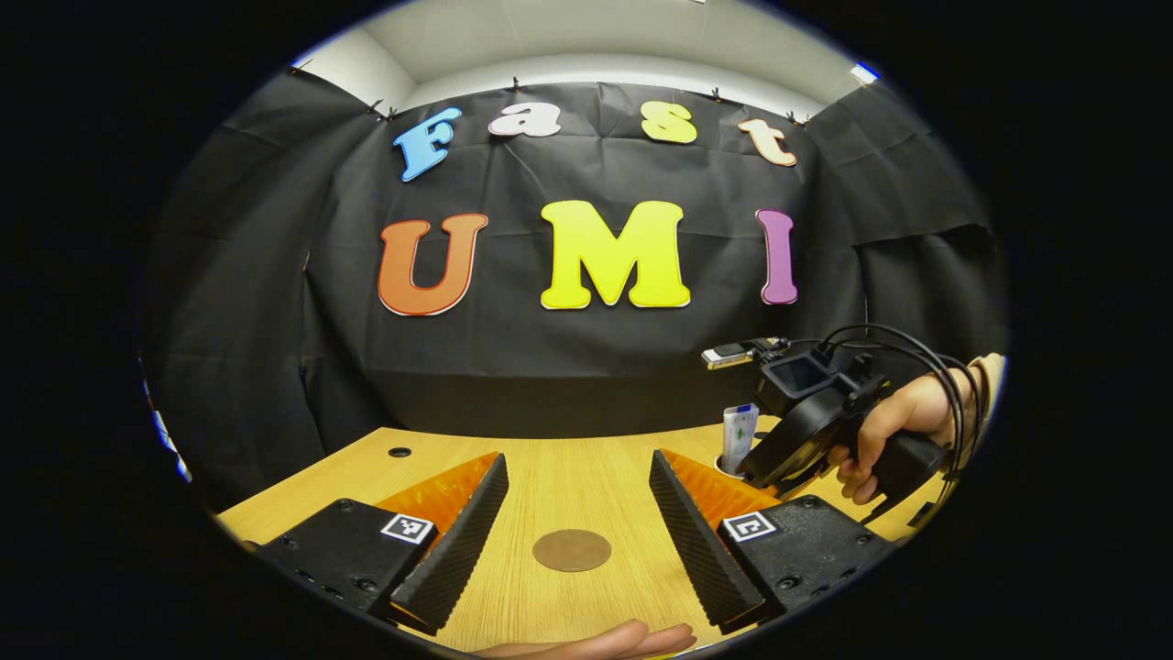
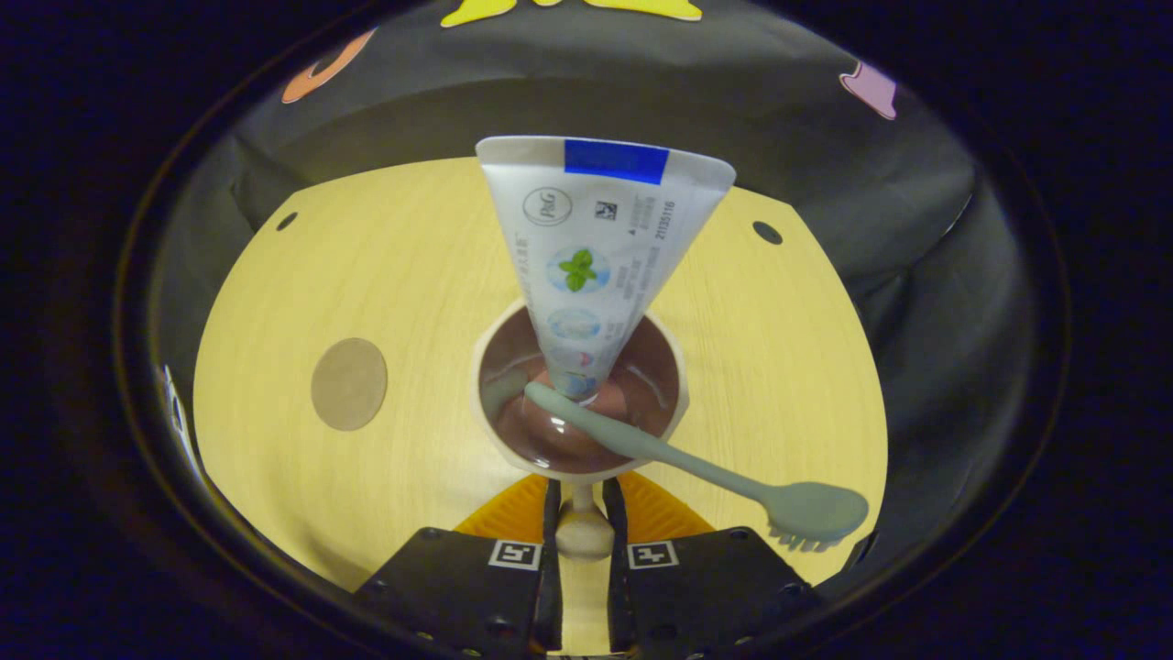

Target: Put the toothbrush and toothpaste on the desktop into the cup, then pick up the cup and place it on the coaster on the desktop.

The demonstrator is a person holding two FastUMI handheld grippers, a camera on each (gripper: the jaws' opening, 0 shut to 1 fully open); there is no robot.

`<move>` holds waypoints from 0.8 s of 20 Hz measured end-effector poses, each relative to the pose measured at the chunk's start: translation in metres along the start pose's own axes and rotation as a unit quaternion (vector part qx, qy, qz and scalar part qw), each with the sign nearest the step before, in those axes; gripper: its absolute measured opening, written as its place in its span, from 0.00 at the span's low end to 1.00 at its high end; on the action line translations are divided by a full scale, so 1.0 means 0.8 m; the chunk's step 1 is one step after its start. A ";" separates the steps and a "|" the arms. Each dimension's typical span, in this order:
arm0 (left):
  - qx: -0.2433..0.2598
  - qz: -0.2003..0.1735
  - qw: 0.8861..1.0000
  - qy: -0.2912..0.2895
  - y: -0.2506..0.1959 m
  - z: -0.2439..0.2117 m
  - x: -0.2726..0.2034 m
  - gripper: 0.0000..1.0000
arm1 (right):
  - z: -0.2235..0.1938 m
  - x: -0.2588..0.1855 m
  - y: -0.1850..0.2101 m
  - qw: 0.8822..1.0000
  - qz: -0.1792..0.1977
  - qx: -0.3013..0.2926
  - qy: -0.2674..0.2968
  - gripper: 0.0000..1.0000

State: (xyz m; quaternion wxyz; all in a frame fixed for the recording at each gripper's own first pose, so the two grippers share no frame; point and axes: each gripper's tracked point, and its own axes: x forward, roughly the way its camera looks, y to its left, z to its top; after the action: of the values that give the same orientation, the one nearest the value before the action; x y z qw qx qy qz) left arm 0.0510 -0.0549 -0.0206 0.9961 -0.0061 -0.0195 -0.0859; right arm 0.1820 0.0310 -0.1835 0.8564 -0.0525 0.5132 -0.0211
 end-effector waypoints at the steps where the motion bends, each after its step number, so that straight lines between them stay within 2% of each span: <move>1: 0.000 0.004 1.000 -0.002 0.005 0.002 -0.001 0.99 | 0.002 -0.005 0.006 1.000 0.002 -0.004 -0.005 0.19; 16: 0.035 0.062 0.996 -0.044 0.083 0.040 -0.027 0.98 | 0.007 -0.015 0.171 0.994 0.071 -0.088 -0.001 0.19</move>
State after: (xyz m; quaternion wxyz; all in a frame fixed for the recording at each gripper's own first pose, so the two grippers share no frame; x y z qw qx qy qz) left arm 0.0397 0.0144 0.0097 0.9973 0.0240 -0.0662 -0.0224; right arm 0.1790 0.1687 -0.1858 0.8483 -0.0909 0.5146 0.0849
